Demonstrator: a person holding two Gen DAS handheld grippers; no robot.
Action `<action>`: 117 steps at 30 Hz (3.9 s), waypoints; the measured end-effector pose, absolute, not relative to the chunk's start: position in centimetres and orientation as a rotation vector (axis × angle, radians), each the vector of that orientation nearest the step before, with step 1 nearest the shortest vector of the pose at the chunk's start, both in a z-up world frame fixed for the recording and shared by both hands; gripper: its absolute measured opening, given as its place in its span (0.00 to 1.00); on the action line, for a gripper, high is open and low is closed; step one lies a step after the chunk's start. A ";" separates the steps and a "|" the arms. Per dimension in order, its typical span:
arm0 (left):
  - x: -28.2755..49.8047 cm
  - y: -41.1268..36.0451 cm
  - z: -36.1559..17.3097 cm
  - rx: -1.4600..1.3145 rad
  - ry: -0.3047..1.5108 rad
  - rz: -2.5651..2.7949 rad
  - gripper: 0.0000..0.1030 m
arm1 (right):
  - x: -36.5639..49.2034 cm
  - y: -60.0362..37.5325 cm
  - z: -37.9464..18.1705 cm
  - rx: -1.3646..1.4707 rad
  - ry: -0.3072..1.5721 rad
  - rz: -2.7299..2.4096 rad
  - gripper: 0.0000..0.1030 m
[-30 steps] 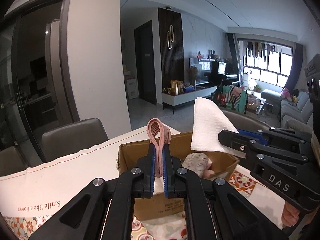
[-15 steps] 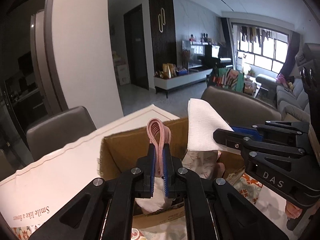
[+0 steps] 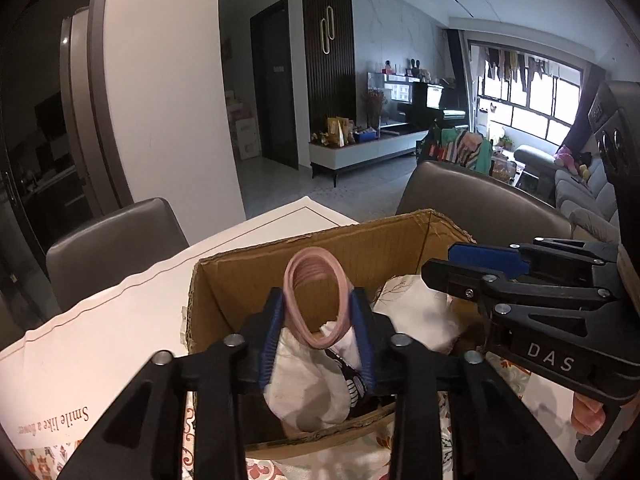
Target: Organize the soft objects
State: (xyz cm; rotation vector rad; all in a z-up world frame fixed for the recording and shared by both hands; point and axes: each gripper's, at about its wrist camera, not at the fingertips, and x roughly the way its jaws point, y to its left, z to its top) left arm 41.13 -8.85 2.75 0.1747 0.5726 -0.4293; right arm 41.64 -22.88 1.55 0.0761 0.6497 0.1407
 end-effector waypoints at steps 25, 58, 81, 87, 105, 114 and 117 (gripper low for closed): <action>28.6 -5.5 10.0 0.133 0.441 -0.260 0.48 | 30.2 -21.8 7.7 0.084 0.520 0.070 0.27; 6.6 -3.2 11.4 0.094 0.307 -0.134 0.77 | 5.7 -20.0 9.3 0.065 0.381 -0.057 0.62; 2.3 -2.8 10.3 0.087 0.271 -0.115 0.98 | 1.1 -19.9 9.4 0.042 0.333 -0.106 0.75; 2.1 -2.9 10.2 0.094 0.262 -0.111 0.99 | 1.0 -19.9 9.4 0.046 0.335 -0.103 0.75; 2.5 -2.9 10.2 0.101 0.278 -0.117 1.00 | 0.6 -20.5 8.8 0.056 0.348 -0.101 0.75; 2.8 -2.9 9.8 0.104 0.286 -0.124 1.00 | 0.7 -20.9 8.3 0.064 0.363 -0.102 0.75; 2.8 -2.9 9.5 0.102 0.289 -0.124 1.00 | 0.7 -20.9 8.3 0.063 0.365 -0.104 0.75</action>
